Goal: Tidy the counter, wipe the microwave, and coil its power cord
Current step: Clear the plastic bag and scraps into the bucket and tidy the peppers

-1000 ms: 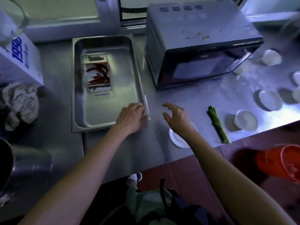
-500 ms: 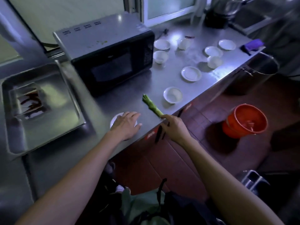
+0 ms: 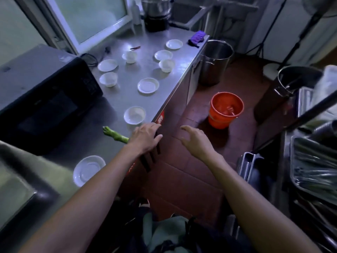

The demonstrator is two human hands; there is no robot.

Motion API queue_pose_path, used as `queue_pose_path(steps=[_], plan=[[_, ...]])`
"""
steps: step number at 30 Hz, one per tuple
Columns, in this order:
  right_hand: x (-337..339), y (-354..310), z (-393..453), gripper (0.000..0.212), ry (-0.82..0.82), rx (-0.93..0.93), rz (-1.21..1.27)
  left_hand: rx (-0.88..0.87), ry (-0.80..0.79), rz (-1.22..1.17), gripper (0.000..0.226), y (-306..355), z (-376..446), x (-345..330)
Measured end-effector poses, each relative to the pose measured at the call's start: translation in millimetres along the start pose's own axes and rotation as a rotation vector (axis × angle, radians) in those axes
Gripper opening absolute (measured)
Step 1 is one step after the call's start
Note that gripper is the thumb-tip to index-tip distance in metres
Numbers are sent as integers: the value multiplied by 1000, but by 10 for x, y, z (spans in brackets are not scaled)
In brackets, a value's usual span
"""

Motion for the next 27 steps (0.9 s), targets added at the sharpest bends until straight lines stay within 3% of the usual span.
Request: queue_pose_path(steps=[9,14,21,27], plan=[[-54,361,324,50,-32,-159,-57,-59,-27,-45,47,41,589,-128],[-143,18,964,55,-85,-67,-186,2,-16,-101,47,-390,1063,-56],[-140,-673,2156,39,-134,71,-323,146,-30,-160,48,-1333,1786,53],[-93,-1058,2921,43,-153,65,-346,178,-4,-198,47,-1924,2245,229]])
Point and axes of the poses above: each hand's wrist, its own z-axis towards the middle knuckle, its own x-axis out of the back of the hand, y = z × x, the point moved 2 cm from there along z, towards the middle knuckle, and after that the axes turned 12 degrees about -x, right-handed, at the moved point
